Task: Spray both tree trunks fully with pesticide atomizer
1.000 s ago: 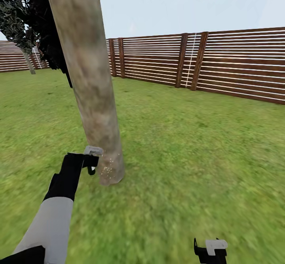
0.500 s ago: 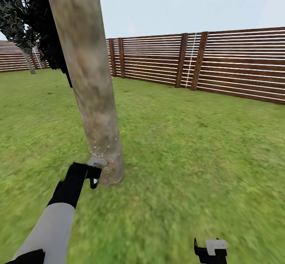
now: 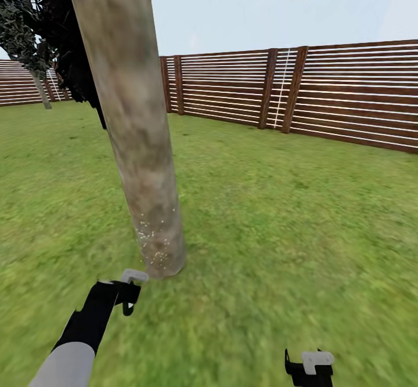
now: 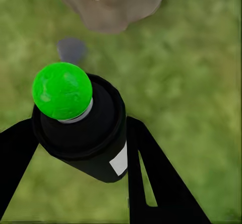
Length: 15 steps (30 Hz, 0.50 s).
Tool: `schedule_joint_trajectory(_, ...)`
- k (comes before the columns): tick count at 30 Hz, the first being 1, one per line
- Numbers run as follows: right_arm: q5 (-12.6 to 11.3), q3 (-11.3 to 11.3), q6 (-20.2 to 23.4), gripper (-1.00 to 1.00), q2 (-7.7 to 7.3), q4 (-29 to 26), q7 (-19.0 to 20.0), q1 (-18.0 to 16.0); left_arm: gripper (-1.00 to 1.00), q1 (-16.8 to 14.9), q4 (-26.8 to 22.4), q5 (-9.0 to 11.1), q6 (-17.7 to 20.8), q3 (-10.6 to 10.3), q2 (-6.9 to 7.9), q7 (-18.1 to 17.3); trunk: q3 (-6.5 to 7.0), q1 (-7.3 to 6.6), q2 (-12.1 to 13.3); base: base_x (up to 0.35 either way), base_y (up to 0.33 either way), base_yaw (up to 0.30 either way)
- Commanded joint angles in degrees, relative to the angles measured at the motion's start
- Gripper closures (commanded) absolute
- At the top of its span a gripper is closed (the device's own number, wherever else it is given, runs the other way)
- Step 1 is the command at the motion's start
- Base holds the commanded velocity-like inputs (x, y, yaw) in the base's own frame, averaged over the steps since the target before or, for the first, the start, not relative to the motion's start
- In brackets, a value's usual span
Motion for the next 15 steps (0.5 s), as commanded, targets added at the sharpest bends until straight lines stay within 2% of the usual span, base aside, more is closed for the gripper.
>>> schedule_joint_trajectory(1, 0.0, 0.0, 0.0, -1.0, 0.0, 0.0, 0.0, 0.0, 1.0, 0.1, 0.0, 0.2, -0.1, 0.0, -0.02, 0.0, 0.0, 0.0, 0.0, 0.001, 0.001, 0.0)
schedule_joint_trajectory(4, 0.0, 0.0, 0.0, -1.0, 0.0, 0.0, 0.0, 0.0, 1.0, 0.3, 0.0, 0.5, -0.2, 0.1, -0.97, 0.4, 0.0, 0.0, 0.0, 0.0, 0.0, 0.0)
schedule_joint_trajectory(6, 0.0, 0.0, 0.0, -1.0, 0.0, 0.0, 0.0, 0.0, 1.0, 0.3, -0.5, 0.8, -0.2, 0.2, -2.25, 0.5, 0.0, 0.0, 0.0, 0.0, 0.0, 0.0)
schedule_joint_trajectory(7, 0.0, 0.0, 0.0, -1.0, 0.0, 0.0, 0.0, 0.0, 1.0, 0.3, -0.8, 2.2, -0.4, 0.4, -2.39, 0.5, 0.0, 0.0, 0.0, 0.0, 0.0, 0.0)
schedule_joint_trajectory(8, 0.0, 0.0, 0.1, -1.0, 0.0, 0.0, 0.0, 0.0, 1.0, 0.3, -0.9, 4.2, -1.4, 0.4, -2.2, 0.5, 0.0, 0.0, 0.0, 0.0, 0.0, 0.0)
schedule_joint_trajectory(9, 0.0, 0.0, 0.1, -1.0, 0.0, 0.0, 0.0, 0.0, 1.0, 0.3, -0.8, 4.9, -2.4, 0.3, -2.01, 0.8, 0.0, 0.0, 0.0, 0.0, 0.0, 0.0)
schedule_joint_trajectory(10, 0.0, 0.0, 0.1, -1.0, 0.0, 0.0, 0.0, 0.0, 1.0, 0.3, -0.6, 5.3, -3.0, 0.3, -1.89, 1.4, 0.0, 0.0, 0.0, 0.0, 0.0, 0.0)
schedule_joint_trajectory(11, 0.0, 0.0, 0.1, -1.0, 0.0, 0.0, 0.0, 0.0, 1.0, 0.3, -0.1, 5.8, -3.5, 0.1, -1.9, 4.5, 0.0, 0.0, 0.0, 0.0, 0.0, 0.0)
schedule_joint_trajectory(12, 0.0, 0.0, 0.1, -1.0, 0.0, 0.0, 0.0, 0.0, 1.0, 0.4, 0.0, 6.0, -3.7, 0.1, -1.87, 5.9, 0.0, 0.0, 0.0, 0.0, 0.0, 0.0)
schedule_joint_trajectory(15, 0.0, 0.0, 0.0, -1.0, -0.07, 0.0, -0.1, 0.0, 1.0, 0.4, -0.1, 6.4, -3.6, 0.1, -1.84, 6.1, 0.0, 0.0, 0.0, 0.002, -0.006, 0.0)
